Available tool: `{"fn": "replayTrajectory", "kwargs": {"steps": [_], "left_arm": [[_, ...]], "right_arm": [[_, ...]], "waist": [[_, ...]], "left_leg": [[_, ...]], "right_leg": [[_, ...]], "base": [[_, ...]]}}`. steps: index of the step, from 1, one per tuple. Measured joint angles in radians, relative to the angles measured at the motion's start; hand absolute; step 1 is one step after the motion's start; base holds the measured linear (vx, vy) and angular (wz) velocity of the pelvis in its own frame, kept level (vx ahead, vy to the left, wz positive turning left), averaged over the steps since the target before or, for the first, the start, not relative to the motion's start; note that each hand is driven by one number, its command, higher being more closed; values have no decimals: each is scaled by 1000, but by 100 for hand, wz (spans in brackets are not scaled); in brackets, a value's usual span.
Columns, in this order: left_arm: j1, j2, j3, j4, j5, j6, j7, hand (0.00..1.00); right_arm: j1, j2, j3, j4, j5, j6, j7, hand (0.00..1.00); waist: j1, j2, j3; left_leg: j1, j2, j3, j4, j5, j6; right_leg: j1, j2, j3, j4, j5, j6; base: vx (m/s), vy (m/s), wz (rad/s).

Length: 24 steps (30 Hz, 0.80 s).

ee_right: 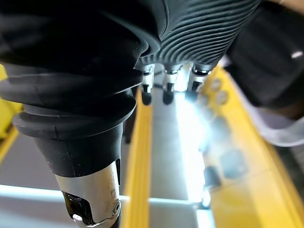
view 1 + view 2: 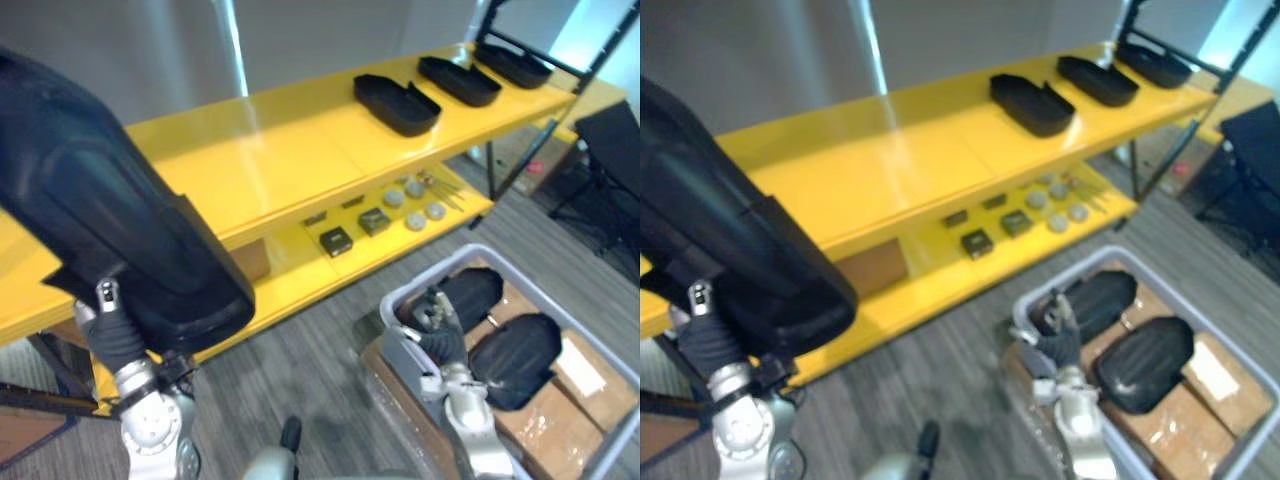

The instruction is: Walk over and take plastic housings, then place them on the shelf

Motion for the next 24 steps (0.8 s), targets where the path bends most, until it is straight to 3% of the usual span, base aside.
{"fn": "replayTrajectory", "kwargs": {"steps": [2,5,10,15,20,24], "left_arm": [[0,-13,-15,-1,2,1,6,100],[0,-18,-30,-1,1,5,10,100],[7,-18,-37,-1,-1,6,12,100],[43,-18,-36,-1,0,6,13,100],[65,-20,-27,-5,0,5,6,100],[75,-30,-3,-33,1,5,-4,100]], "right_arm": [[-13,-13,-21,0,-14,-3,13,0],[18,-27,-23,0,-34,-3,17,0],[39,-29,-40,1,-23,-7,15,0],[53,-15,-44,1,0,-39,17,0],[60,-2,-44,1,-1,-41,17,0],[49,7,-40,6,-1,-41,11,0]], "waist": [[0,36,18],[-2,54,20],[-7,56,19],[-13,60,18],[-13,63,15],[4,40,-2]], "left_leg": [[-26,18,12,16,4,-8],[-15,43,25,18,3,-18],[1,71,44,17,2,-28],[2,73,72,32,-10,-29],[-3,61,143,48,-16,-22],[-17,24,183,91,-51,7]], "right_leg": [[16,19,-3,-67,13,37],[35,43,-1,-90,15,41],[34,63,17,-70,13,36],[33,57,25,-44,6,33],[43,18,-8,-24,-37,48],[53,-35,-21,-20,-63,56]], "base": [[-70,-72,-4],[-93,-75,-11],[-83,-38,-11],[-62,21,-6],[-24,47,21],[118,96,20]]}}
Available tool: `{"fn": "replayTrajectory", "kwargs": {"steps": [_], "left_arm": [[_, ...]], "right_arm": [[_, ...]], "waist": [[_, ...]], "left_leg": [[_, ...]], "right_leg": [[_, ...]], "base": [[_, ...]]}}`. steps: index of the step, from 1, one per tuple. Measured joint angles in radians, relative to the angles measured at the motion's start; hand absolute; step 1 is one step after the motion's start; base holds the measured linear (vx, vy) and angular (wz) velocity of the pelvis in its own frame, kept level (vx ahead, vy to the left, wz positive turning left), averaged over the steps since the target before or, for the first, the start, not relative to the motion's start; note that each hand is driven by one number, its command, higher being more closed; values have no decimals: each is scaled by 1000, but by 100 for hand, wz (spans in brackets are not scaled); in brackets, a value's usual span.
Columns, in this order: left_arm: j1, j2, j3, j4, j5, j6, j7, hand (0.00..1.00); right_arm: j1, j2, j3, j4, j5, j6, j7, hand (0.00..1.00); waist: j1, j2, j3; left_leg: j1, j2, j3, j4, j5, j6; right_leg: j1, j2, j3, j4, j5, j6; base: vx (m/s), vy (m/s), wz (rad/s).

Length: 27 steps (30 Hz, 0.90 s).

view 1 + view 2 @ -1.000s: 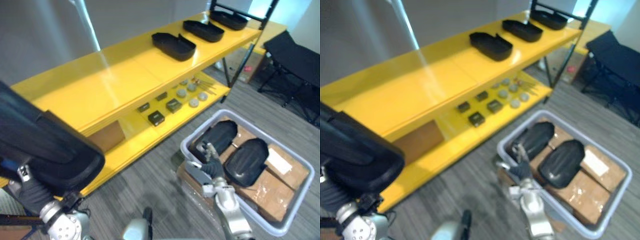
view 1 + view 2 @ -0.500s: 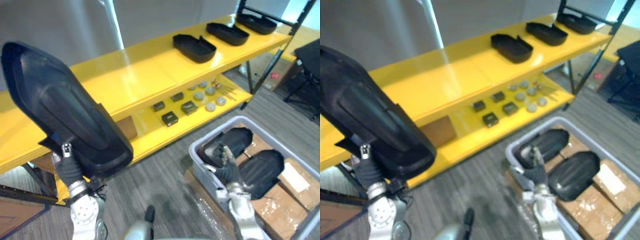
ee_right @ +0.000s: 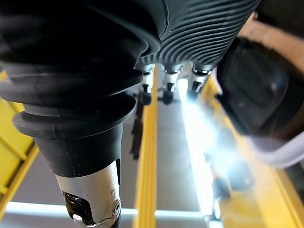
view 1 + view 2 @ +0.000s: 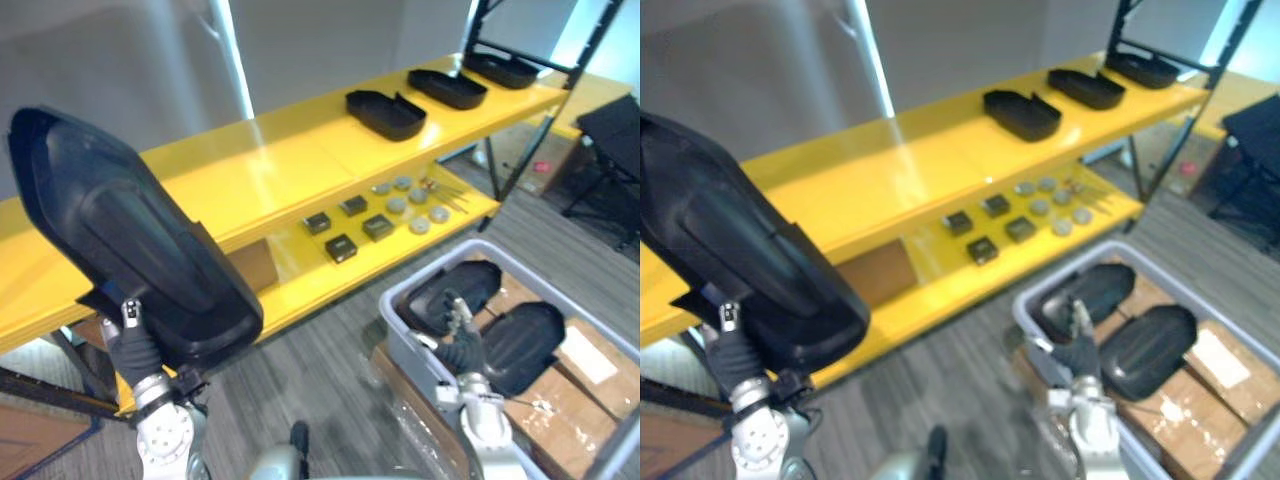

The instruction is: Walk over and take plastic housings, then place them on the shelf

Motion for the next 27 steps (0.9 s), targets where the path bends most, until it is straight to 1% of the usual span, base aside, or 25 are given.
{"fn": "replayTrajectory", "kwargs": {"steps": [1,2,3,4,5,6,7,8,9,10,11,12,13,14,15,16,17,18,19,20,22,26,27], "left_arm": [[3,-7,23,-29,0,0,-1,100],[-1,-12,42,-52,1,-4,-2,100],[-8,-14,45,-54,2,-6,-1,100],[-24,-12,43,-54,2,-6,-4,100],[-39,2,44,-56,2,-6,-11,100],[-44,12,44,-56,2,-6,-11,100],[-50,24,42,-55,2,-4,-13,100],[-57,24,41,-51,0,-4,-13,100],[-66,25,39,-45,-2,-4,-13,100],[-91,29,35,-27,-2,-2,-13,100],[-114,43,35,-6,-4,3,-12,100],[-123,52,35,3,-7,5,-10,100],[-142,67,34,25,-9,13,-7,100],[-153,73,31,40,-9,21,-1,100],[-152,75,31,40,-10,24,1,100],[-144,81,33,37,-10,24,7,100],[-141,74,33,44,-9,24,10,100],[-121,43,28,50,-9,33,17,100],[-100,20,21,50,-8,38,19,100],[-96,7,15,50,-8,41,21,100],[-95,-2,2,45,-9,41,20,100],[-95,-8,-7,41,-1,46,19,100],[-95,-8,-10,41,1,47,11,100]], "right_arm": [[-9,7,6,0,0,0,-6,0],[-24,10,9,4,0,-1,-18,0],[-30,10,8,9,0,-1,-21,0],[-35,12,7,18,0,-1,-32,0],[-40,22,8,28,0,-2,-40,0],[-47,31,7,39,0,-4,-40,0],[-51,46,8,53,0,-4,-41,0],[-52,52,12,55,-2,-9,-41,0],[-52,51,15,55,-3,-17,-41,0],[-54,51,18,52,-4,-30,-40,0],[-60,49,22,45,-9,-33,-38,0],[-66,47,27,39,-9,-33,-37,0],[-72,44,27,28,-8,-37,-34,0],[-76,37,27,26,-8,-44,-32,0],[-80,34,28,24,-7,-44,-28,0],[-91,33,35,21,1,-45,-12,0],[-102,23,40,21,3,-46,-4,0],[-127,-15,53,20,17,-45,16,0],[-148,-48,64,20,24,-44,32,0],[-159,-64,71,19,36,-43,40,0],[-179,-78,75,19,43,-43,54,0],[-185,-81,75,11,43,-43,42,0],[-185,-78,75,4,43,-43,25,0]], "waist": [[0,-5,-11],[-2,-8,-11],[-3,-4,-12],[-6,1,-17],[-6,-10,-18],[-8,-15,-16],[-20,-19,-14],[-30,-19,-15],[-33,-17,-15],[-33,-11,-16],[-32,-5,-14],[-32,-4,-14],[-38,-3,-13],[-41,-8,-16],[-41,-14,-20],[-33,-41,-37],[-30,-48,-44],[-19,3,-41],[-14,39,-43],[-7,58,-47],[-5,72,-52],[-1,69,-51],[-3,69,-52]], "left_leg": [[-4,-23,0,16,-22,12],[-4,-36,-5,32,-47,21],[-4,-37,-12,40,-55,26],[-1,-35,-24,57,-66,32],[17,-36,-43,53,-89,42],[34,-37,-55,47,-93,47],[64,-37,-79,29,-97,58],[89,-29,-104,26,-108,62],[100,-22,-114,27,-112,62],[113,-5,-129,28,-117,49],[126,12,-137,30,-124,36],[131,17,-141,31,-128,29],[140,21,-161,35,-135,18],[143,19,-173,39,-147,3],[145,15,-179,40,-156,-2],[141,-2,-185,44,-175,-17],[138,-1,-188,56,-191,-25],[132,39,-186,79,-209,-41],[134,70,-185,80,-218,-51],[134,85,-184,78,-219,-54],[142,107,-184,52,-213,-64],[156,113,-184,34,-210,-70],[159,110,-185,27,-209,-69]], "right_leg": [[8,-18,-4,-5,-3,-4],[4,-32,-4,50,16,-3],[-24,-37,7,110,29,-14],[-87,-44,38,259,65,-49],[-153,-54,77,397,125,-54],[-181,-60,90,463,169,-61],[-225,-65,107,564,184,-75],[-251,-56,114,572,121,-71],[-261,-42,118,550,93,-71],[-282,-8,130,464,58,-69],[-296,23,145,349,53,-61],[-305,37,160,297,56,-55],[-309,46,171,206,70,-37],[-305,52,186,134,109,-28],[-301,53,186,104,146,-26],[-294,46,185,34,249,-34],[-282,40,179,2,248,13],[-233,82,155,-67,275,-3],[-192,116,144,-150,312,-14],[-167,134,130,-200,332,-22],[-137,157,105,-251,343,-32],[-116,165,99,-278,344,-34],[-110,162,96,-286,345,-34]], "base": [[227,110,16],[244,103,19],[220,97,28],[211,124,30],[215,105,32],[266,52,36],[290,3,45],[357,-13,47],[336,-24,42],[299,-41,36],[180,-31,31],[202,-92,38],[177,-132,55],[212,-174,62],[179,-206,52],[166,-210,28],[208,-253,20],[206,-214,5],[233,-201,5],[186,-142,11],[152,-122,24],[82,-33,7],[33,42,8]]}}
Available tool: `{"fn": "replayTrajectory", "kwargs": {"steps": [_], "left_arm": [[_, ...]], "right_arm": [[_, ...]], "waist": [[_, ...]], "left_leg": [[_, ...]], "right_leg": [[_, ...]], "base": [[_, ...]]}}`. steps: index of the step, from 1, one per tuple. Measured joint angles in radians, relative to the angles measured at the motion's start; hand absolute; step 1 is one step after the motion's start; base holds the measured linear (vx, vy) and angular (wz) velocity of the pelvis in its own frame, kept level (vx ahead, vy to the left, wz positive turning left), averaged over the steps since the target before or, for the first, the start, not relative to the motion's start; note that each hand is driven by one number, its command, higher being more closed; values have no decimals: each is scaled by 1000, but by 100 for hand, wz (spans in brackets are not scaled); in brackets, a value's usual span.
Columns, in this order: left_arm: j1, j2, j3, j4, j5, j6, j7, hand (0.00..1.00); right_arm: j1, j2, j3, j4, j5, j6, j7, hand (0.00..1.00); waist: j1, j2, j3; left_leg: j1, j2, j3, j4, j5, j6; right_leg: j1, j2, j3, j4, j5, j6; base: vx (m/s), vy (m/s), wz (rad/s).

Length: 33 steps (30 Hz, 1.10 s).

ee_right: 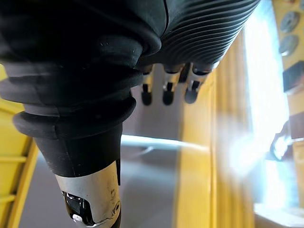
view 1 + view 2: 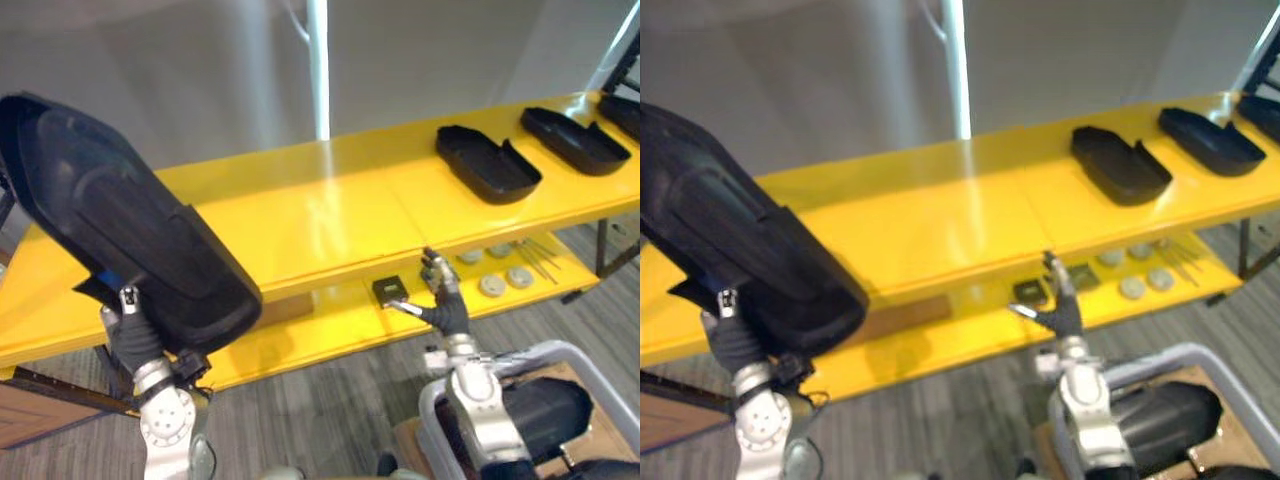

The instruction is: Walk over and take plastic housings, then place them on the shelf

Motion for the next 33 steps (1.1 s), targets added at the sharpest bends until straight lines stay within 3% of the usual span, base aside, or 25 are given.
{"fn": "replayTrajectory", "kwargs": {"steps": [3,6,10,14,22,27,30,33], "left_arm": [[-3,8,-20,0,7,5,-16,100],[-47,47,-39,13,41,13,-70,100],[-106,143,-35,59,48,14,-76,100],[-105,135,-35,58,35,15,-72,100],[-17,58,-34,8,2,19,-72,100],[14,58,-21,-7,-1,26,-104,100],[18,64,-18,-7,-2,25,-182,100],[-56,146,-25,18,-2,30,-223,100]], "right_arm": [[21,15,-7,-27,9,0,-44,0],[69,40,-51,-80,43,-7,-83,0],[81,49,-122,-93,82,-30,-86,0],[152,98,-159,-95,178,-40,-56,0],[204,127,-166,-138,261,-72,139,0],[180,114,-170,-136,258,-71,131,0],[173,105,-169,-125,253,-62,106,0],[171,89,-166,-89,253,-45,88,0]], "waist": [[-3,-5,-3],[-9,-15,-8],[-40,-12,-9],[-59,-14,-10],[-58,-19,-31],[-54,-21,-35],[-54,-21,-41],[-58,-22,-42]], "left_leg": [[0,-12,2,-1,7,-3],[12,-30,29,-36,55,-8],[36,-25,83,-86,79,-6],[50,-13,145,-110,76,3],[51,-10,165,-134,93,4],[54,-14,158,-141,102,5],[70,-16,160,-155,103,5],[70,-14,174,-164,103,6]], "right_leg": [[17,-13,-16,-16,3,5],[26,-39,-49,-12,2,4],[33,-44,-51,-6,-7,-6],[33,-39,-41,-7,-5,-2],[19,-35,-31,-12,13,7],[31,-42,-51,-14,11,8],[45,-45,-54,-13,5,7],[41,-45,-51,-13,3,4]], "base": [[17,50,17],[-16,35,36],[-73,13,2],[-86,9,-12],[12,6,-3],[19,10,13],[-26,17,4],[-53,5,-1]]}}
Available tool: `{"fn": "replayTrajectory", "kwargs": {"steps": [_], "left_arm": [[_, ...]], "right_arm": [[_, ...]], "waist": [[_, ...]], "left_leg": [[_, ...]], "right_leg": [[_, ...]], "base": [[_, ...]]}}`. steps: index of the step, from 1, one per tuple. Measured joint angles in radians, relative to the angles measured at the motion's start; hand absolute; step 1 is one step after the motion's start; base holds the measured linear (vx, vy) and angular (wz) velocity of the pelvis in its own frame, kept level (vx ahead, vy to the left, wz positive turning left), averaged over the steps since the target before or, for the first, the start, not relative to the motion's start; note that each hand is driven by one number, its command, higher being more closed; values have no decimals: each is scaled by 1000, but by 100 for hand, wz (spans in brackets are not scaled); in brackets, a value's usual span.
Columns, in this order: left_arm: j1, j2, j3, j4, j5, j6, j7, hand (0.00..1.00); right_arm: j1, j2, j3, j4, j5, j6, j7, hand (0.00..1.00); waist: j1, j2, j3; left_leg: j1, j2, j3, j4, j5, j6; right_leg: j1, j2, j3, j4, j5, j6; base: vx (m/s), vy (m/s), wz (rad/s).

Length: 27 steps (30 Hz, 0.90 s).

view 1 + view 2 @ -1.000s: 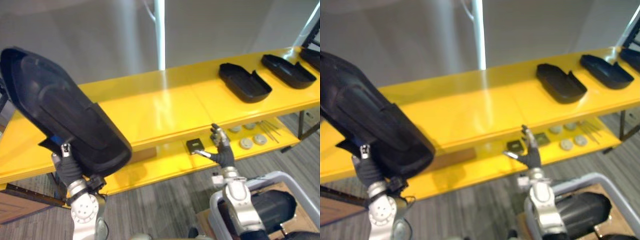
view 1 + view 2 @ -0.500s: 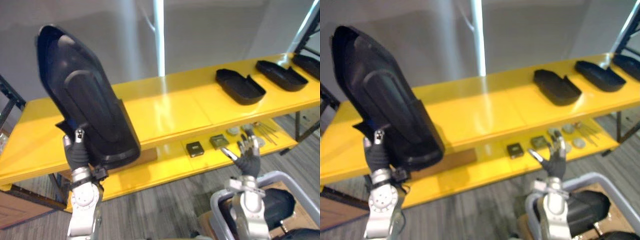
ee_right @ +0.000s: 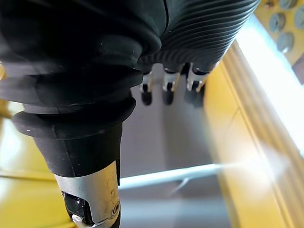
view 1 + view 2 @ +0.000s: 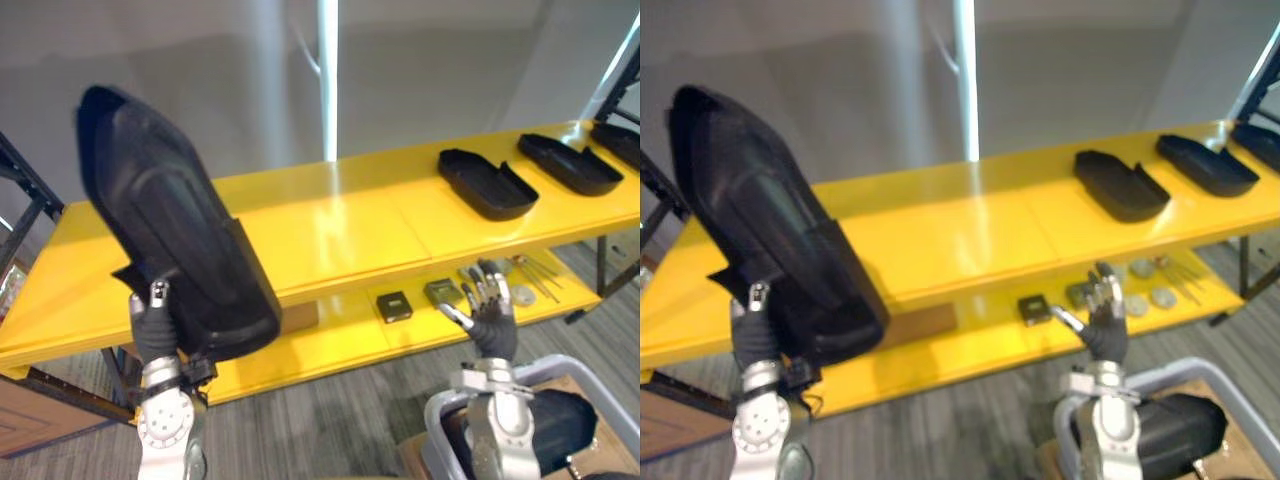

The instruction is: Walk over and take plastic housings, then place them on the shelf

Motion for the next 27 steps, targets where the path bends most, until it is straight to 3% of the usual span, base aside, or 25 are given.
{"fn": "replayTrajectory", "kwargs": {"steps": [4,6,9,14,20,27], "left_arm": [[-222,150,-5,169,-1,52,-14,100],[-320,220,-5,317,-13,107,-12,100],[-438,285,-6,524,-63,183,-2,100],[-651,403,-25,927,-145,315,23,100],[-846,482,-48,1066,-266,440,75,100],[-907,512,-52,1091,-286,540,162,100]], "right_arm": [[5,-25,2,41,0,47,0,0],[24,-26,6,40,29,68,9,0],[74,-38,11,39,61,97,37,0],[189,-63,50,39,70,158,108,0],[221,-72,127,67,67,165,135,0],[205,-84,187,74,69,170,128,0]], "waist": [[-15,4,-2],[-55,9,-7],[-85,19,-13],[-165,20,-6],[-202,31,57],[-226,40,133]], "left_leg": [[11,11,71,-11,7,-1],[19,15,111,-10,7,-2],[15,22,177,-13,3,-7],[23,28,276,-10,2,-9],[22,24,334,-9,1,-9],[-24,23,364,-5,-3,-7]], "right_leg": [[-25,9,45,7,3,0],[-34,16,79,6,10,5],[-71,28,140,1,24,3],[-115,48,228,2,42,1],[-150,56,293,7,56,-2],[-213,62,323,8,79,-2]], "base": [[-32,3,-29],[9,11,-53],[20,16,-61],[26,6,-50],[-37,3,-32],[-60,-14,-13]]}}
